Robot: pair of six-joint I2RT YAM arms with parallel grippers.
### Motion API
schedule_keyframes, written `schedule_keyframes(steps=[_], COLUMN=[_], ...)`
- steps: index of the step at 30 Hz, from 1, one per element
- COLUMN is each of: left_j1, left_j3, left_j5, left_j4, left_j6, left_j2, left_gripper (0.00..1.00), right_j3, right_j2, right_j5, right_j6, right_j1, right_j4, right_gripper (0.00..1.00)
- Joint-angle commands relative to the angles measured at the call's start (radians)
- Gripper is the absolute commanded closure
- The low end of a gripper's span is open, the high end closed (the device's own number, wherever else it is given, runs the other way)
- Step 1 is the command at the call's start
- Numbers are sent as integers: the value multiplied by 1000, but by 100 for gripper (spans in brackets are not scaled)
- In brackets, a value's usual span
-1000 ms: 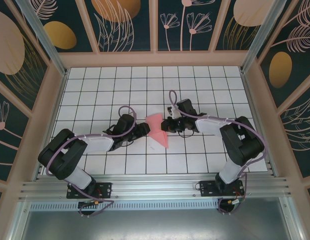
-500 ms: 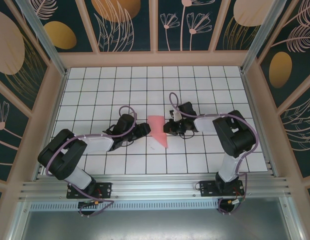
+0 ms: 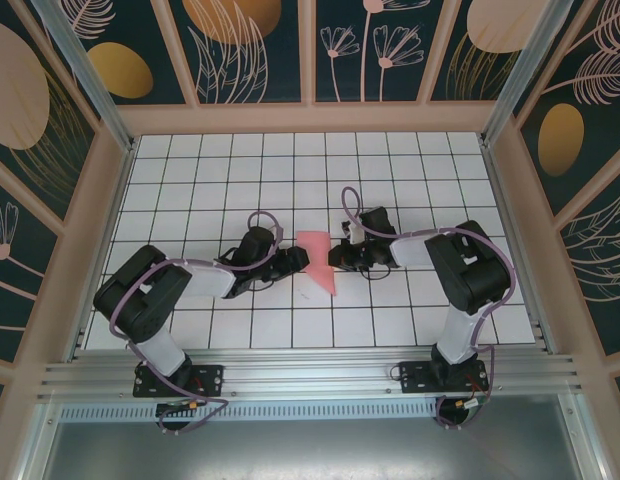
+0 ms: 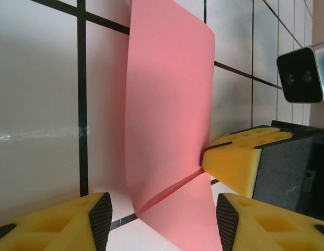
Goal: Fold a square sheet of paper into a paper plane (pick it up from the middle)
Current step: Fold the wing for the fifth time at the center of the table.
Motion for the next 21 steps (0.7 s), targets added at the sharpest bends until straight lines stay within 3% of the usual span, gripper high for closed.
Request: schedule_keyframes(steps=[1,12,21], left_j1=[-5,-4,-4], left_j3=[17,29,39], left_j5=[50,86,65], left_j4=[47,117,73], left_j6=[-28,-61,-43], left_j2=[57,106,95], left_gripper=[44,54,90], right_j3=[-32,-26,11], right_j2=[18,22,4], right_j5=[19,23,56], right_j6=[6,-1,-13], right_j1=[4,2,5], right_j4=[3,-7,-58], right_gripper=[90,90,89])
